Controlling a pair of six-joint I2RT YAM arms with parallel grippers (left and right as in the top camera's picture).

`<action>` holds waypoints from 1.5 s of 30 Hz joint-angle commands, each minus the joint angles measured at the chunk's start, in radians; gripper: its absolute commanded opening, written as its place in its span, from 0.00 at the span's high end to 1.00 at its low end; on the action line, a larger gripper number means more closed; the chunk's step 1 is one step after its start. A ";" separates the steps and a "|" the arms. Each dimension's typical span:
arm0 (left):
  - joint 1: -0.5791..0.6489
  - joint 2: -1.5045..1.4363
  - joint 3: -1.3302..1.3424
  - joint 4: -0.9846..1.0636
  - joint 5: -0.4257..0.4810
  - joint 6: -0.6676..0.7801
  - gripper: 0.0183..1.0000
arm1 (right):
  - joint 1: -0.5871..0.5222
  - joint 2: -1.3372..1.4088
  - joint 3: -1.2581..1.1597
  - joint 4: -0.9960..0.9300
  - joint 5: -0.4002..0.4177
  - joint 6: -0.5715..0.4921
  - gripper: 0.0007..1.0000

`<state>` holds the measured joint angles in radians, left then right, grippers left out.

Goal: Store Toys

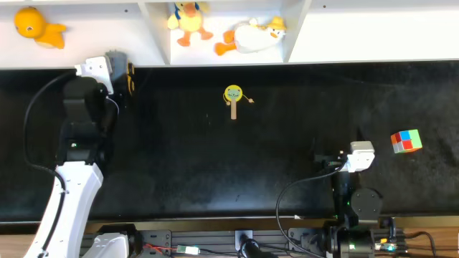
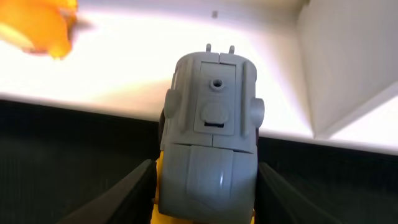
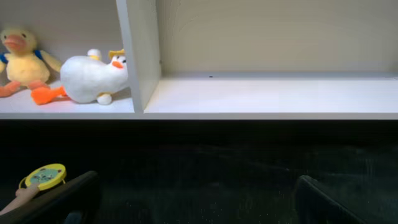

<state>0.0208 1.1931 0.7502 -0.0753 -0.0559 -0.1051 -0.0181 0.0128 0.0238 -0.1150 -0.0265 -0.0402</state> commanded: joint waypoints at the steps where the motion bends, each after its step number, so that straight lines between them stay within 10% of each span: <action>1: -0.003 0.009 -0.002 0.063 0.009 -0.002 0.70 | -0.002 -0.009 -0.003 0.003 -0.006 0.003 0.00; 45: 0.016 0.402 0.274 0.205 0.005 -0.002 0.73 | -0.002 -0.009 -0.003 0.003 -0.006 0.003 0.00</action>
<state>0.0257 1.5814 0.9886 0.1143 -0.0532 -0.1051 -0.0181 0.0128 0.0238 -0.1146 -0.0265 -0.0402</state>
